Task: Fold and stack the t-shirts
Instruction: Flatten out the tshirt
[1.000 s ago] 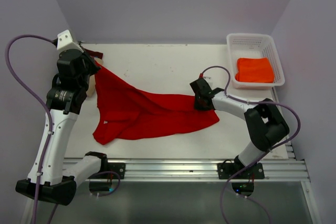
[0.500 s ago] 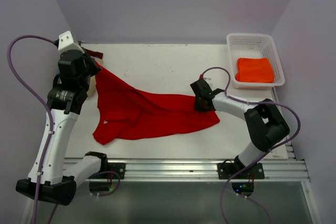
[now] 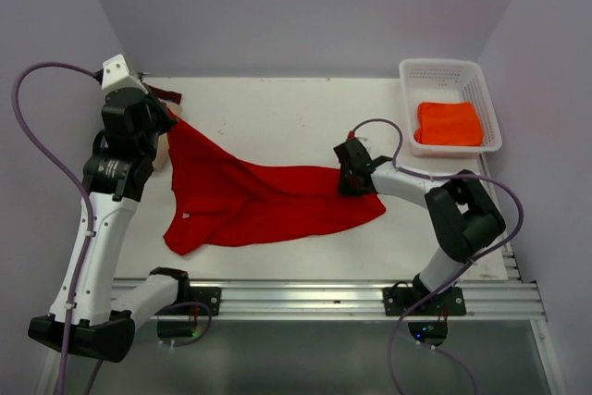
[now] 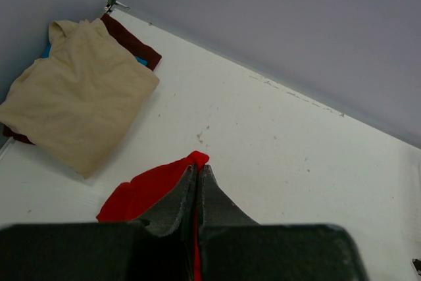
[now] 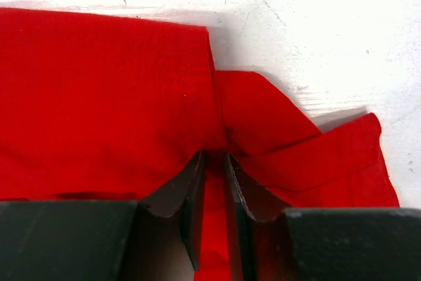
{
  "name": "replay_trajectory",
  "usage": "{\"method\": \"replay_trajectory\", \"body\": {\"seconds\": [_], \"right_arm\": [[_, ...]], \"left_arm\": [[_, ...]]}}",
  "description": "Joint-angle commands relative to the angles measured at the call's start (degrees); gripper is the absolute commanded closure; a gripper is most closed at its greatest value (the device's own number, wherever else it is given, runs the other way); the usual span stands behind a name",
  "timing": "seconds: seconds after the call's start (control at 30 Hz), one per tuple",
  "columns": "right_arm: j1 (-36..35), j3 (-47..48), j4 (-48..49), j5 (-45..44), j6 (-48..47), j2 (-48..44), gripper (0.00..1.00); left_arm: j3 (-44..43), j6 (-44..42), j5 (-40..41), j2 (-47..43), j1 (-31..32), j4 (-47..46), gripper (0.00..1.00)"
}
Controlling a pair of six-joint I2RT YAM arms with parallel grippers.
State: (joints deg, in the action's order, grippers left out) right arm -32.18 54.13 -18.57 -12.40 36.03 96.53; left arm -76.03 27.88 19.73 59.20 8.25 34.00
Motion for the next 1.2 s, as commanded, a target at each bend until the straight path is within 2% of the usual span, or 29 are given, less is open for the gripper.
{"method": "replay_trajectory", "body": {"seconds": [0.0, 0.03, 0.13, 0.17, 0.2, 0.23, 0.3, 0.57, 0.97, 1.17], "right_arm": [[0.19, 0.27, 1.43, 1.51, 0.71, 1.82, 0.78], [0.19, 0.28, 1.17, 1.33, 0.53, 1.82, 0.77], [0.19, 0.54, 0.29, 0.45, 0.09, 1.47, 0.67], [0.11, 0.45, 0.11, 0.19, -0.17, 1.12, 0.67], [0.10, 0.36, 0.11, 0.01, -0.17, 0.85, 0.70], [0.10, 0.36, 0.02, -0.08, -0.26, 0.76, 0.86], [0.10, 0.36, 0.29, 0.01, -0.35, 0.94, 1.00], [0.11, 0.89, -1.55, -0.60, -1.14, -2.22, 1.00], [0.19, 5.72, -8.50, -3.68, -5.53, -22.07, 1.00], [0.02, 8.00, -7.10, -6.48, -10.10, -30.16, 1.00]], "left_arm": [[0.00, 0.25, 0.14, -1.02, -0.60, -2.18, 1.00], [-0.08, 0.25, 0.05, -1.02, -0.60, -2.18, 1.00], [0.09, 0.25, -0.21, -1.02, -0.60, -2.18, 1.00], [0.09, 0.33, -0.21, -1.02, -0.60, -2.18, 1.00], [0.09, 0.33, -0.30, -1.02, -0.69, -2.18, 1.00], [0.09, 0.33, -0.30, -1.10, -0.69, -2.18, 1.00], [0.09, 0.33, -0.30, -1.10, -0.69, -2.27, 1.00], [0.09, 0.33, -0.74, -1.02, -0.69, -2.27, 1.00], [0.71, 0.42, -2.06, -0.84, -0.69, -3.15, 1.00], [0.62, -1.94, -4.69, -2.15, -0.69, -5.95, 1.00]]}}
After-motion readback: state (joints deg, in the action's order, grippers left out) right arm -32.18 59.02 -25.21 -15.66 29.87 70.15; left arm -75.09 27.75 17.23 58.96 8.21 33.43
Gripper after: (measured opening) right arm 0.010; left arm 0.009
